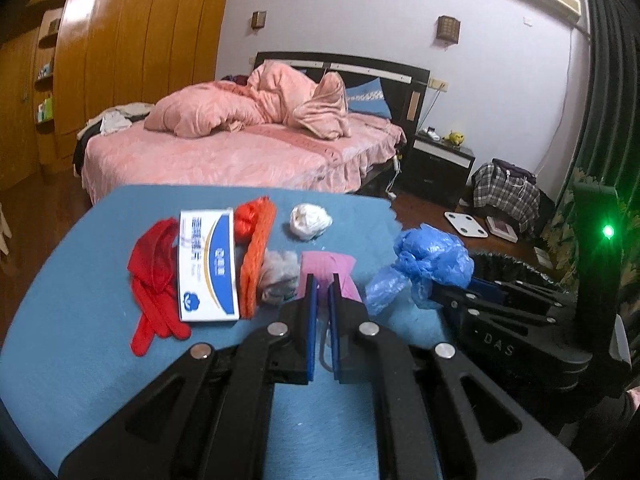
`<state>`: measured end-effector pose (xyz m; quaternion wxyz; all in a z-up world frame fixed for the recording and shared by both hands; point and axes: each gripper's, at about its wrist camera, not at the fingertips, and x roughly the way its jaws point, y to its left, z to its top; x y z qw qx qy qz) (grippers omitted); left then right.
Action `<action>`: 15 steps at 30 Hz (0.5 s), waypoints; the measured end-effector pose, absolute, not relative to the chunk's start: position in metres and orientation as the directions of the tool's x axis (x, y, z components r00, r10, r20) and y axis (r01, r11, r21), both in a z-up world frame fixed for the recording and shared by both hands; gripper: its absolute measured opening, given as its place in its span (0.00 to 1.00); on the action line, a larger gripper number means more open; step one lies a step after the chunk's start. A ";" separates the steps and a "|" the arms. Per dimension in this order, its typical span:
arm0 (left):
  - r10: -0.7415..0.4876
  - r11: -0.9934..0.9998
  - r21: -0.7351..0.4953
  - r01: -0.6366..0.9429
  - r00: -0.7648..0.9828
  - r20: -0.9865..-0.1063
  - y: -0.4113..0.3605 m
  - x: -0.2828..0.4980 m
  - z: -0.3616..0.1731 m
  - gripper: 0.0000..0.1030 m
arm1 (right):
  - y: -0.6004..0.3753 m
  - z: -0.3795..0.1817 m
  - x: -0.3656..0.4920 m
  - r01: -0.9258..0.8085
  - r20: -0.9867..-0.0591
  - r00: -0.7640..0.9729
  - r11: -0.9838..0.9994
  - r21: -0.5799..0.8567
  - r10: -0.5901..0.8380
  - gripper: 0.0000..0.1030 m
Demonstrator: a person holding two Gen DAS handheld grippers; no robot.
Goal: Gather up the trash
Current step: 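Carry the bag and mask over the trash bin and open both tools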
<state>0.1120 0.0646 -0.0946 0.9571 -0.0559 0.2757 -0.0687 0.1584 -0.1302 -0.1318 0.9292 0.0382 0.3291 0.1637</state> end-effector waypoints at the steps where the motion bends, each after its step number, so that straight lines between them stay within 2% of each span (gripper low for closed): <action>1: -0.164 0.984 -0.142 0.105 0.841 -0.515 0.063 0.111 -0.092 0.05 | -0.132 -0.130 0.156 -0.276 -0.595 0.734 0.945 0.178 0.327 0.29; 15: -0.271 0.963 -0.143 0.230 0.835 -0.479 0.012 0.106 -0.072 0.05 | -0.208 -0.107 0.128 -0.139 -0.568 0.794 0.974 0.179 0.218 0.29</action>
